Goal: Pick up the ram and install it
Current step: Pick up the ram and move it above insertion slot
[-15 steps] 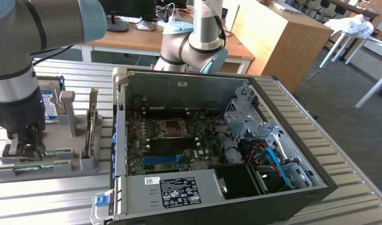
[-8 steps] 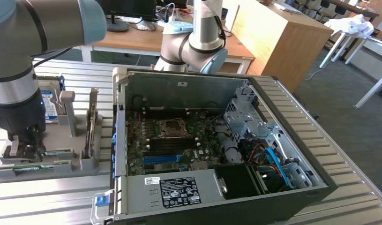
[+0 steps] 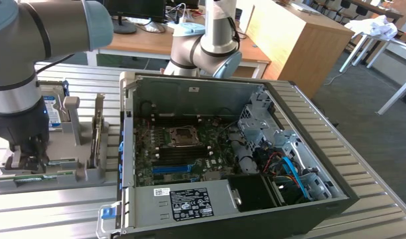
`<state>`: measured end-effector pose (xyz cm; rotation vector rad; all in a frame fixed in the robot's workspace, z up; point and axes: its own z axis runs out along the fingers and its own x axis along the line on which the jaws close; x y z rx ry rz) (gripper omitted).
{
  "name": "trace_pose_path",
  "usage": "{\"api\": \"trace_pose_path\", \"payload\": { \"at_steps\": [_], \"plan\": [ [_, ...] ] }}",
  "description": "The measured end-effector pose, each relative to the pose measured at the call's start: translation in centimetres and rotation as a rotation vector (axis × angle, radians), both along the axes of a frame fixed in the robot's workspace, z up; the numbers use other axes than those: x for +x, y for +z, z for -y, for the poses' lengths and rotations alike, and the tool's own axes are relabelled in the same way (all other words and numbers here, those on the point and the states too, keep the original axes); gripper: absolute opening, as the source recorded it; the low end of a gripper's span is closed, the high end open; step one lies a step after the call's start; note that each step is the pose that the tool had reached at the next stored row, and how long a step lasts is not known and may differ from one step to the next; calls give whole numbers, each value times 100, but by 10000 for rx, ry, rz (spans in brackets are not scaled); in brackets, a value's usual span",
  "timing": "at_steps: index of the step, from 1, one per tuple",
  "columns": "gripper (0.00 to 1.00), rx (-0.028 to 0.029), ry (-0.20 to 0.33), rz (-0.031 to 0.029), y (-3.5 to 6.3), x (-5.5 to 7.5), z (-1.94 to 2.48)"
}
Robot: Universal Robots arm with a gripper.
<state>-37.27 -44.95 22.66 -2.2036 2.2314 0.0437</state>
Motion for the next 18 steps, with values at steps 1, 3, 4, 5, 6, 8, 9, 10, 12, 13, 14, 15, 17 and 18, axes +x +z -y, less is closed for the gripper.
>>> {"api": "trace_pose_path", "payload": {
  "at_steps": [1,3,4,5,6,8,9,10,12,13,14,15,17,18],
  "plan": [
    [30,0,0,0,-7,0,0],
    [30,0,0,0,-22,0,0],
    [30,-1,0,-1,-28,0,0],
    [30,0,0,-1,-35,0,0],
    [30,0,0,-1,-42,0,0],
    [30,0,0,0,-56,0,0],
    [30,0,0,-1,-64,0,0],
    [30,-1,0,-1,-71,0,0],
    [30,0,0,0,-86,0,0],
    [30,0,0,0,-94,0,0],
    [30,0,0,0,-101,0,0],
    [30,-1,0,-1,-109,0,0],
    [30,-1,0,-1,-124,0,0],
    [30,0,0,-1,-131,0,0]
  ]
}}
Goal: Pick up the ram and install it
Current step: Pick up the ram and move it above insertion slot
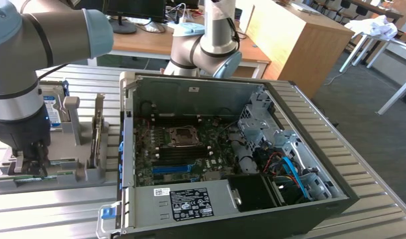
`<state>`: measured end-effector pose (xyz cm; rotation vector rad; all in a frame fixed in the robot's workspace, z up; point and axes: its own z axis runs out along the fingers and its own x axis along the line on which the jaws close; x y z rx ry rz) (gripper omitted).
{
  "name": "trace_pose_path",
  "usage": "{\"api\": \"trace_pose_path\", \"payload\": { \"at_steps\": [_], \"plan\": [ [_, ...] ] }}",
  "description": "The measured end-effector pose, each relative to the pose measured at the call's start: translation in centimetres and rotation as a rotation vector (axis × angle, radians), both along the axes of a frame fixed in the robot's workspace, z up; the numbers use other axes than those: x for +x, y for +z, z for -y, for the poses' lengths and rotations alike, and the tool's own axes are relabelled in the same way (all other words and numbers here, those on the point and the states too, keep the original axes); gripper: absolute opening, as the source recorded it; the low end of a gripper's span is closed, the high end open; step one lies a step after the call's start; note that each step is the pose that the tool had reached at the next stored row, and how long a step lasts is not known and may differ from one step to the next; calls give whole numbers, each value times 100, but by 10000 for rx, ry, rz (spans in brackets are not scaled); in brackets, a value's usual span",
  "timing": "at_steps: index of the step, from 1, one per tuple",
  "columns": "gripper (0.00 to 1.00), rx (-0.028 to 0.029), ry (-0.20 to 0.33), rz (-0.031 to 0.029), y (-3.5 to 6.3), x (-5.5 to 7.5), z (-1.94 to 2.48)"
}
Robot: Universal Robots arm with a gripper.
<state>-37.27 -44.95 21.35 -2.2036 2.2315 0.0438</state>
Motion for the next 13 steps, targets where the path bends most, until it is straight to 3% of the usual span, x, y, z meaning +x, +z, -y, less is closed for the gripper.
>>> {"api": "trace_pose_path", "payload": {
  "at_steps": [13],
  "plan": [
    [30,0,0,0,-90,0,0]
  ]
}}
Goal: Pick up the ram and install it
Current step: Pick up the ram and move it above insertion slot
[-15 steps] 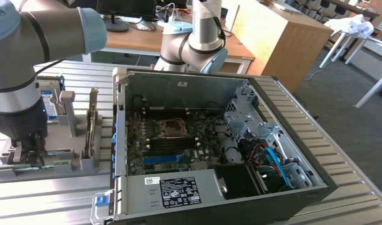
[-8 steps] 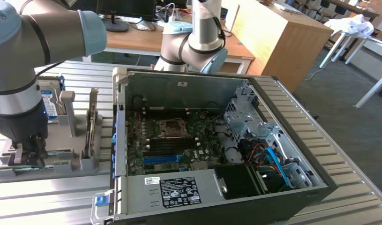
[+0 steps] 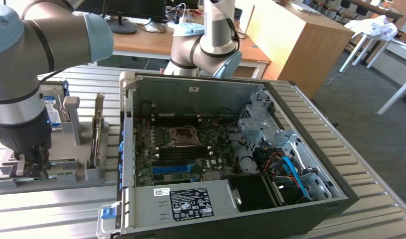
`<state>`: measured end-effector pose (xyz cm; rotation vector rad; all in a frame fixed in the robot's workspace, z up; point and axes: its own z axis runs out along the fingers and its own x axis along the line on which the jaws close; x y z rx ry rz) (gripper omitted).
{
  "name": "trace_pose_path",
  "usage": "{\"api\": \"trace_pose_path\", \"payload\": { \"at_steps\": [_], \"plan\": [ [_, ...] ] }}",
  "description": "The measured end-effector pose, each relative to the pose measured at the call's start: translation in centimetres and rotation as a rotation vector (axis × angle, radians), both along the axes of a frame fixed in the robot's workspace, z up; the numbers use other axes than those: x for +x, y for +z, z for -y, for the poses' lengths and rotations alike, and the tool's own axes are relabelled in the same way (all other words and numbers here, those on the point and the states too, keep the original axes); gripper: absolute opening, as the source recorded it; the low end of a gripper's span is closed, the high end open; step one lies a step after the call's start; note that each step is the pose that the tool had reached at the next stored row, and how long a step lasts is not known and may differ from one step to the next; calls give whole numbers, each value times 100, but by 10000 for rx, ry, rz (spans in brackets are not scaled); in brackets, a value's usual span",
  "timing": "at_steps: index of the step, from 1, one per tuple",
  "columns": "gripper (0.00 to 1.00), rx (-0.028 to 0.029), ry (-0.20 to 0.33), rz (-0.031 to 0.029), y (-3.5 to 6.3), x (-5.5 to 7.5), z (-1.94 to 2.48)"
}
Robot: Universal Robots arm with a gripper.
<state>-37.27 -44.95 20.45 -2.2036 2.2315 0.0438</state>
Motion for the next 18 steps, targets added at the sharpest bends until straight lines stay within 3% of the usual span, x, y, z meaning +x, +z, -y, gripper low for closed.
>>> {"api": "trace_pose_path", "payload": {
  "at_steps": [18],
  "plan": [
    [30,1,0,1,-23,31,0]
  ]
}}
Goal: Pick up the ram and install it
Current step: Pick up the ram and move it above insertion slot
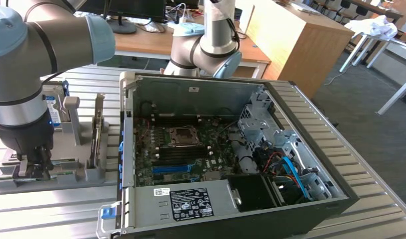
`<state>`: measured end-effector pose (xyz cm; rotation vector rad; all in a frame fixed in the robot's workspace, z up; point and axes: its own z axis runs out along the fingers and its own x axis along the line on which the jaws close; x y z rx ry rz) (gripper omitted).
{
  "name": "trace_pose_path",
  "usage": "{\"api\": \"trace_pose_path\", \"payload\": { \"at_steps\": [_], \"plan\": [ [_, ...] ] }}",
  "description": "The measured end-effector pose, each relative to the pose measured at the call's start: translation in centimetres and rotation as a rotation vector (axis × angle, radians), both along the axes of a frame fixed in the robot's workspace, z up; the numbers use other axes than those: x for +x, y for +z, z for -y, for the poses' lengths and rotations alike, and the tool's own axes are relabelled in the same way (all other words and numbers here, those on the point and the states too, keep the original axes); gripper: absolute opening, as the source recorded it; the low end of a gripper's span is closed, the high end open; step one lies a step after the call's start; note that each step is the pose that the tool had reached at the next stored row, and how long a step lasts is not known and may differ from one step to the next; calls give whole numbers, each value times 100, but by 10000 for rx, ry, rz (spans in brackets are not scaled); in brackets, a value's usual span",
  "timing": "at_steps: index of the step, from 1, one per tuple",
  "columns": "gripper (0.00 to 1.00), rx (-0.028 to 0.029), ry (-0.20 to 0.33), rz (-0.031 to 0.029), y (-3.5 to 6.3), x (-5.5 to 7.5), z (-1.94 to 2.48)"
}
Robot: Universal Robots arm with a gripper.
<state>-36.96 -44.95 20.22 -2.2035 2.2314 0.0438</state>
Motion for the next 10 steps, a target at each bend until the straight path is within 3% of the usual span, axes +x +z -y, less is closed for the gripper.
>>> {"api": "trace_pose_path", "payload": {
  "at_steps": [10],
  "plan": [
    [30,2,0,1,-12,10,0]
  ]
}}
